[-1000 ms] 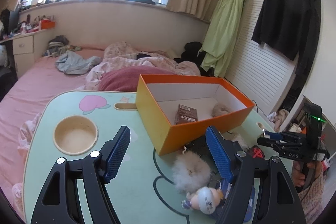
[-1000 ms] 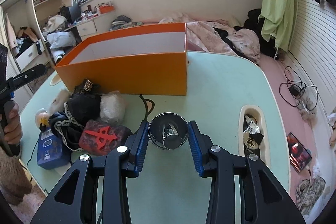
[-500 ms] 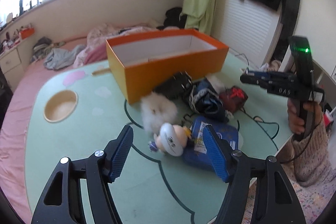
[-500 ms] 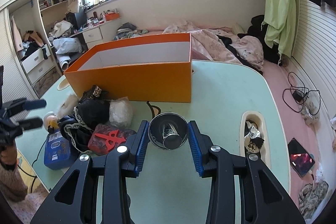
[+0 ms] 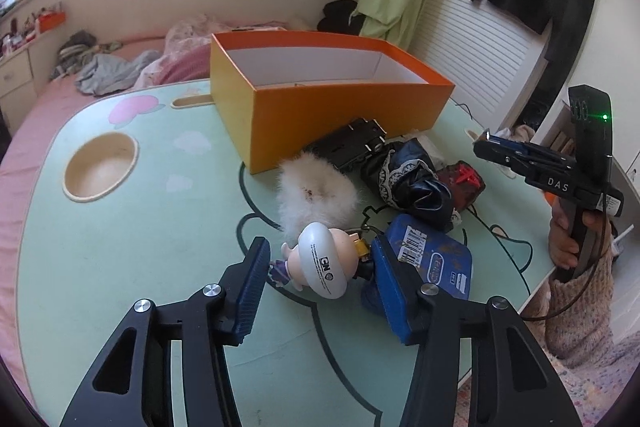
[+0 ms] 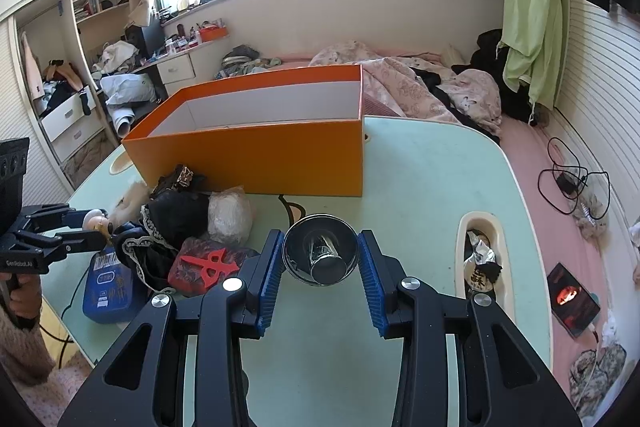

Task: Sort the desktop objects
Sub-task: 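Grasp the white doll and drop it in the box with the left gripper while the right places the cup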

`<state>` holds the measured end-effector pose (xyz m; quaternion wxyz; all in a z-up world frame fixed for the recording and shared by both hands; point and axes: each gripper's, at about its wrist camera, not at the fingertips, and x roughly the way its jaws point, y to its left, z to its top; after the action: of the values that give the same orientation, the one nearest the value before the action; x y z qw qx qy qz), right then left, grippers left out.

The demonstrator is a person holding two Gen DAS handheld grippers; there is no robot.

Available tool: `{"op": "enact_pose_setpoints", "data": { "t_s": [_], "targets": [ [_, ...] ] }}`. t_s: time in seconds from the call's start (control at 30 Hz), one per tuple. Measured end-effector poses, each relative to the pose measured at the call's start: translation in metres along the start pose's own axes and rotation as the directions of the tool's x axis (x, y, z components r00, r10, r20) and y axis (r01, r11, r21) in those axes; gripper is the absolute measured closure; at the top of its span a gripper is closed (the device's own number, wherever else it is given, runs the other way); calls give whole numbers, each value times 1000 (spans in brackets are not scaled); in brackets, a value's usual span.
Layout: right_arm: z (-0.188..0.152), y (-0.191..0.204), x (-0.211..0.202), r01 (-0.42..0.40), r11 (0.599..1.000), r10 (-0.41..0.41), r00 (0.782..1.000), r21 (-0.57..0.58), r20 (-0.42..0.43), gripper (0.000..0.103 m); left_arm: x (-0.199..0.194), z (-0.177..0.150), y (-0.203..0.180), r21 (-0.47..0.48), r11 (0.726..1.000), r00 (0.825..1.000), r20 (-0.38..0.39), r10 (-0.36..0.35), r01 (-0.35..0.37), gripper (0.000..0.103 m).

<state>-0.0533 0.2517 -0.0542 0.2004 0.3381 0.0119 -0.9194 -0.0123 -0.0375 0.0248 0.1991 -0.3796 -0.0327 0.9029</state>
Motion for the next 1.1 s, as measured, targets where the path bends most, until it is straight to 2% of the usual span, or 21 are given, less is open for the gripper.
{"op": "enact_pose_setpoints", "data": {
  "t_s": [0.2,0.33,0.4,0.5,0.57,0.63,0.7,0.77,0.9,1.0,1.1],
  "targets": [
    [0,0,-11,-13,1000,13,998,-1,56,64,-33,14,0,4,1000,993,119,-8,8,52],
    [9,6,-15,-57,998,58,994,-10,89,64,-47,39,-7,26,1000,982,187,13,-18,52],
    [23,12,-11,-67,997,69,993,-25,91,64,-49,56,-11,34,999,975,219,28,-36,52],
    [51,27,-6,-20,998,26,994,-56,107,64,-48,93,-15,33,998,963,265,37,-47,52],
    [71,38,0,-12,997,20,994,-75,106,64,-42,120,-14,16,999,958,283,38,-44,52],
    [93,46,9,-8,996,19,994,-94,107,64,-31,141,-13,-13,997,952,299,71,-70,52],
    [108,48,21,17,995,-5,993,-102,122,64,-17,155,-12,-32,996,948,306,89,-84,52],
    [119,42,39,8,997,1,992,-71,125,64,3,160,-8,-48,997,951,301,75,-63,52],
    [114,21,66,16,1000,-16,992,0,123,64,34,151,2,-72,996,964,256,65,-47,52],
    [105,13,79,23,1000,-24,998,15,65,64,50,142,8,-69,994,972,214,100,-87,52],
    [103,13,82,46,999,-46,998,-10,53,64,60,140,13,-72,989,972,192,139,-127,52]
  ]
}}
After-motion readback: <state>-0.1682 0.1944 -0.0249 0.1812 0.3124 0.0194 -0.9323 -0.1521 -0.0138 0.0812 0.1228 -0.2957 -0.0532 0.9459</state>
